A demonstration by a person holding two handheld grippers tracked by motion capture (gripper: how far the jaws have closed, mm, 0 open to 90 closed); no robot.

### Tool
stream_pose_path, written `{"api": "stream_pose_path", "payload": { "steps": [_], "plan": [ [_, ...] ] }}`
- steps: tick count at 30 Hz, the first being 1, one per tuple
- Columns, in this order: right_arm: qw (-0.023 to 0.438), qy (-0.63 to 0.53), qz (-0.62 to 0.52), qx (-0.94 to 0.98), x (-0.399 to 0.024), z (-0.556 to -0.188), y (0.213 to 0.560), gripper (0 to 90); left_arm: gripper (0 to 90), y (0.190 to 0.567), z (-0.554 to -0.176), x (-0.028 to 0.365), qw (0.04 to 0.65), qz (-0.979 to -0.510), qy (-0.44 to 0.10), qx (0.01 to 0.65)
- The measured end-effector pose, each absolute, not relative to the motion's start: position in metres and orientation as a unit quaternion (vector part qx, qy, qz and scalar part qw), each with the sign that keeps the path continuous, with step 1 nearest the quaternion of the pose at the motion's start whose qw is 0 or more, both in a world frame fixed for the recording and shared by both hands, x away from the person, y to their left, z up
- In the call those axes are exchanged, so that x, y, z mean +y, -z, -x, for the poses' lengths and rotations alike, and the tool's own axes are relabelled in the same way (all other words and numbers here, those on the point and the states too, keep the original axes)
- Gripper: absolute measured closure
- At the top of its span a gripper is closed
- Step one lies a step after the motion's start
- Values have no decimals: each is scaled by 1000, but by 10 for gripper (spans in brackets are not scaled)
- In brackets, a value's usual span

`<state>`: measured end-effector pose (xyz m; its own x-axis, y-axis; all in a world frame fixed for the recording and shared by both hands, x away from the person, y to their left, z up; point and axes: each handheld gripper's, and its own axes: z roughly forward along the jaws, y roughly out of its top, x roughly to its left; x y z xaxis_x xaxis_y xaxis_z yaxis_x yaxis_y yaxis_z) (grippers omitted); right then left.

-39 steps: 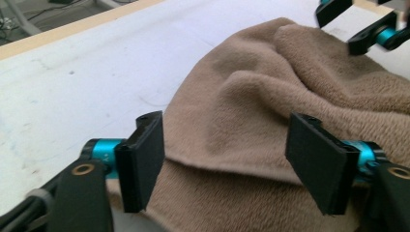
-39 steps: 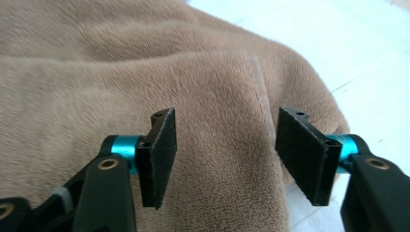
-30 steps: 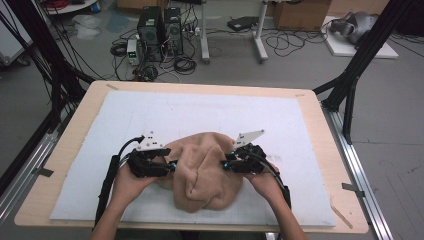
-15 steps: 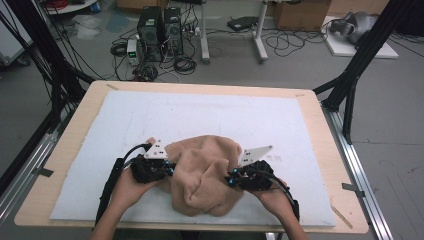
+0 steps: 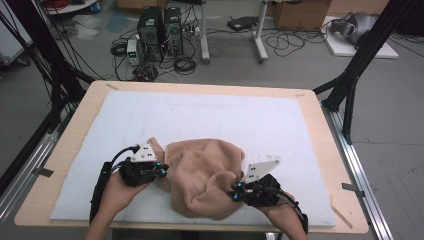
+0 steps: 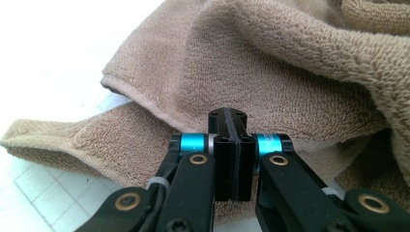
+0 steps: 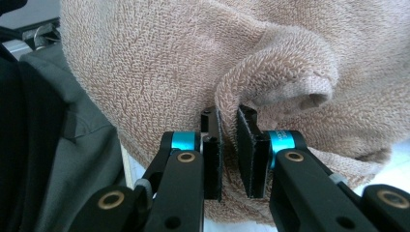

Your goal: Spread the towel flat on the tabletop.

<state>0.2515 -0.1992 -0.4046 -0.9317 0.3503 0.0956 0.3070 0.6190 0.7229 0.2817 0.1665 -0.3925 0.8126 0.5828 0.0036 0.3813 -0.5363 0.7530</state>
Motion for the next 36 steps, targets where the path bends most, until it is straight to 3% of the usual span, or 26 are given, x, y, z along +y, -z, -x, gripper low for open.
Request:
{"api": "stream_pose_path", "payload": {
  "steps": [1,2,10,19,22,30,33,36],
  "plan": [
    [30,-401,-186,897,-201,-251,403,778,877,391,-283,167,396,-865,-129,278],
    [31,-412,-190,890,-205,-252,399,725,798,390,-284,167,398,-865,-128,278],
    [59,-452,-199,868,-226,-266,369,565,647,377,-299,169,424,-848,-131,289],
    [102,-449,-230,858,-235,-296,361,549,563,370,-318,162,418,-845,-166,291],
    [103,-437,-242,860,-228,-312,370,524,531,376,-324,158,404,-847,-178,295],
    [98,-396,-277,870,-216,-340,404,467,512,398,-341,151,364,-866,-151,307],
    [93,-389,-286,871,-214,-343,413,472,511,409,-344,147,341,-876,-143,309],
    [83,-392,-290,869,-213,-345,420,538,551,414,-345,143,323,-885,-141,303]
  ]
}}
